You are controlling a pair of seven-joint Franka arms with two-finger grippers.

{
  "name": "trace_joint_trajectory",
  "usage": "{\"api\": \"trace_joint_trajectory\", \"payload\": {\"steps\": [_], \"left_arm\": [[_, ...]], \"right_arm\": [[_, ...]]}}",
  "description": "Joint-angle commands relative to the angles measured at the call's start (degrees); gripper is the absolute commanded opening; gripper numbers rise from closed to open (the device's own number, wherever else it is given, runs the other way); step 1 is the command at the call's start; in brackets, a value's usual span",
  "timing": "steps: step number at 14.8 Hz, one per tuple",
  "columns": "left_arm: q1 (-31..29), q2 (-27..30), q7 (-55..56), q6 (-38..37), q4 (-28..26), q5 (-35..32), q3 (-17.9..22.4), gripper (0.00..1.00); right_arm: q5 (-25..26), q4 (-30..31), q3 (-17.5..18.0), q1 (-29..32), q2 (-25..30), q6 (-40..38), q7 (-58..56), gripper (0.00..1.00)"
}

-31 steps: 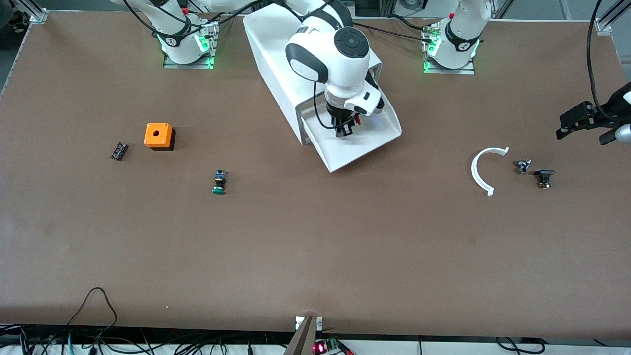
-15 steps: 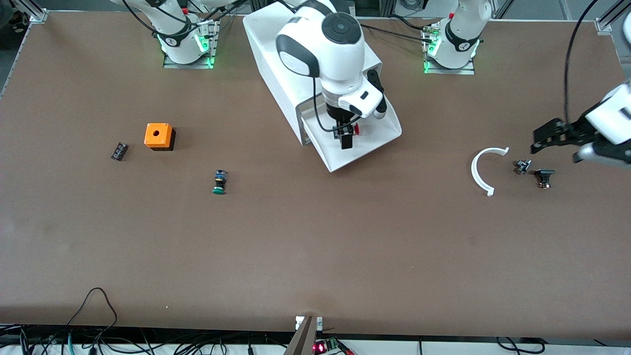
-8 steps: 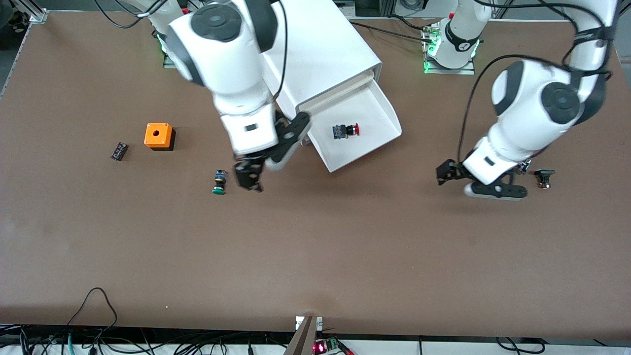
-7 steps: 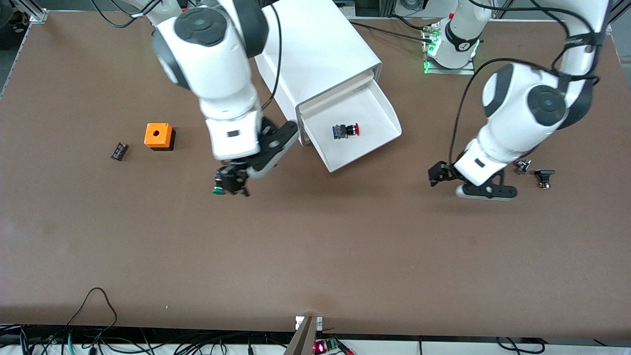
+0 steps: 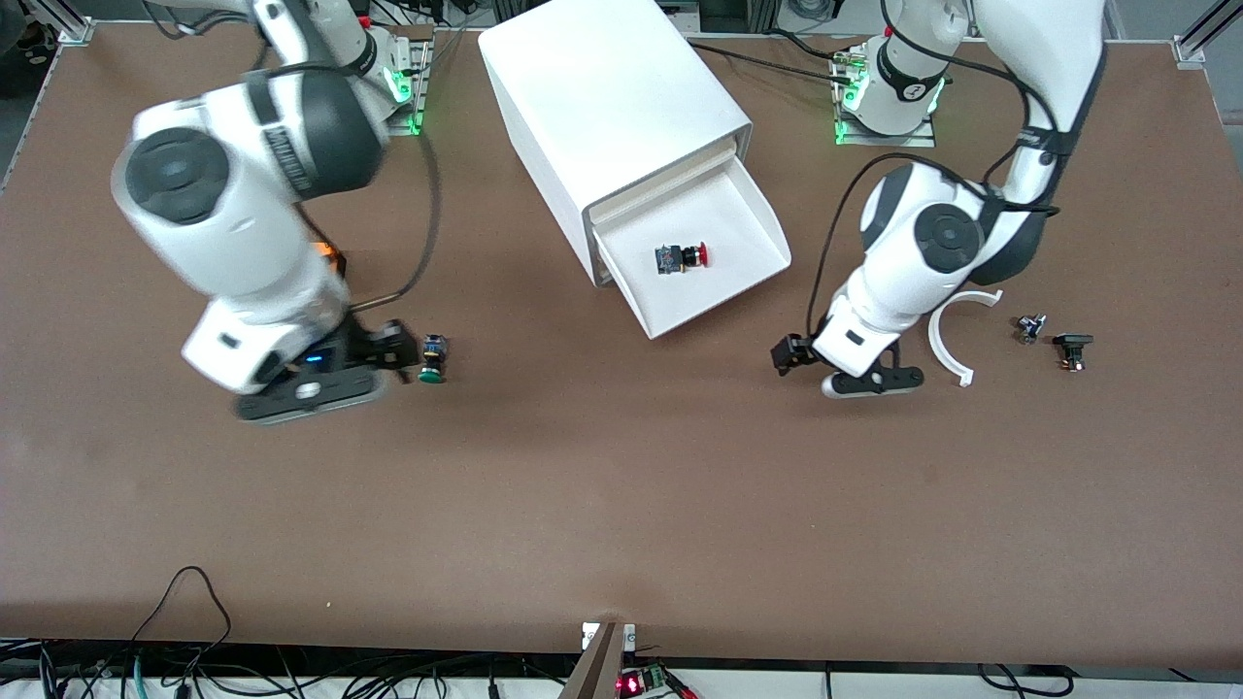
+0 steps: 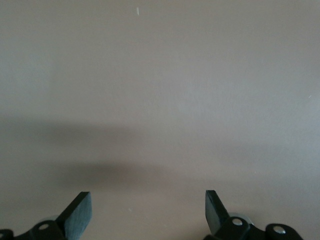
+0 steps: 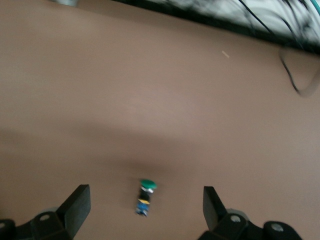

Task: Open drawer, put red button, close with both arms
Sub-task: 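Withdraw the right gripper while the left gripper reaches the drawer front, then push the drawer closed with the left gripper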

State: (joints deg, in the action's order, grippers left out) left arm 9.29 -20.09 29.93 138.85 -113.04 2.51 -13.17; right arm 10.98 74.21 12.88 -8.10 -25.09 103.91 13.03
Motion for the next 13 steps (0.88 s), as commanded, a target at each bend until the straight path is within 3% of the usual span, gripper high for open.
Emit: {"api": "trace_joint_trajectory", "payload": {"steps": [1, 5, 9, 13], "left_arm": [[4.58, 2.77, 4.87, 2.12, -6.56, -0.14, -0.19, 1.0], [6.53, 3.04, 7.24, 1.6, -8.51, -0.05, -3.61, 1.0], [6.53, 4.53, 6.81, 1.25, -12.46, -0.05, -8.79, 1.0], [6.44, 5.33, 6.46, 0.9, -15.1, -0.05, -15.56, 1.0]], "right_arm": [[-1.32, 5.95, -0.47, 3.96, 5.57, -4.83, 5.69, 1.0], [-1.58, 5.69, -9.52, 4.58, 9.0, -9.87, 5.96, 1.0], [-4.02, 6.12, -10.42, 9.32, 11.64, -9.95, 5.43, 1.0], [-4.57, 7.96, -12.78, 9.77, 13.04, -13.39, -1.58, 1.0]]}}
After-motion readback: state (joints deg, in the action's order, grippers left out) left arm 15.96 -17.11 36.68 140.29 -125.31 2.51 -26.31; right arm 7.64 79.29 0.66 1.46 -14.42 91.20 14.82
